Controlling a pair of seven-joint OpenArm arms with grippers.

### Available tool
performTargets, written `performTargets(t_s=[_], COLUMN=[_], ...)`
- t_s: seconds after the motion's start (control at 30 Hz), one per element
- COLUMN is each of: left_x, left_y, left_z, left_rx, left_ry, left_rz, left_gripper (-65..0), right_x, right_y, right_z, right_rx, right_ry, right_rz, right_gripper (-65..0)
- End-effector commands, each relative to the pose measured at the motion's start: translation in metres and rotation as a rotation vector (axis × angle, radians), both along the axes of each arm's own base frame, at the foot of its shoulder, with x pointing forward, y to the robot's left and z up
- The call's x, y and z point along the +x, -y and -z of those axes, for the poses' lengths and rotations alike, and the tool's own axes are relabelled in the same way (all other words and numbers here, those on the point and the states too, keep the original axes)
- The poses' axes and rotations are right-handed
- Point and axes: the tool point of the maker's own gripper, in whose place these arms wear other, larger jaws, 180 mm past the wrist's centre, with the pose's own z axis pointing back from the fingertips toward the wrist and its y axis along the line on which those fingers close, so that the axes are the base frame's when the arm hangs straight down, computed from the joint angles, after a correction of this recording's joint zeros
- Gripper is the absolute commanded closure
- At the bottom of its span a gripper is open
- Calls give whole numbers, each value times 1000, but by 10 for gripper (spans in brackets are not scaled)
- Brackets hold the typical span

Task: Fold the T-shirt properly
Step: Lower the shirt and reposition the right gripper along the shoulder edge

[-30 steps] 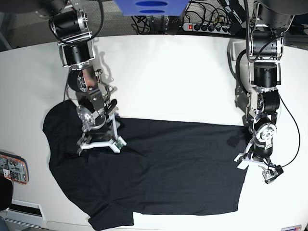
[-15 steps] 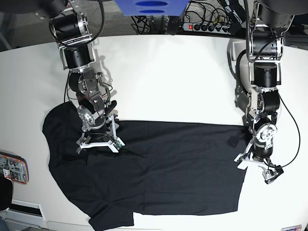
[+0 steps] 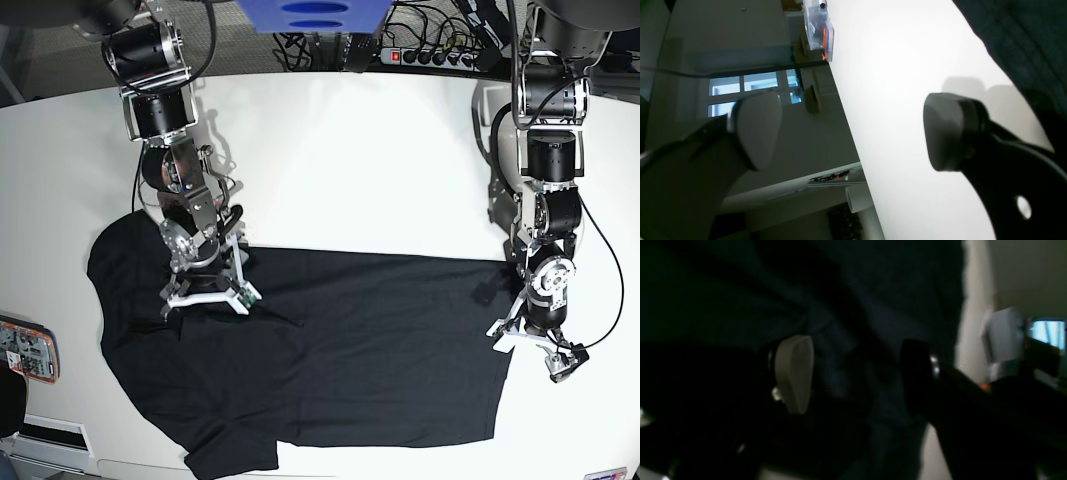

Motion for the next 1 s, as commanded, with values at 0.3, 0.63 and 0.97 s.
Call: performTargets(t_s=[0.3, 0.63, 0.97], left_x=[11, 11, 11], left_y=[-7, -7, -6], left_z=[-26, -26, -26], left_rx=[20, 19, 21], left_ry=[67, 67, 66], left_rz=[-4, -6, -1], left_gripper=[-650, -650, -650], right_x=[35, 49, 37], right_y=[14, -5, 7], right_z=[-20, -67, -30], right_rx=[-33, -12, -38], right_ry=[21, 124, 11], right_rz=[30, -39, -8], right_gripper=[-401, -401, -401])
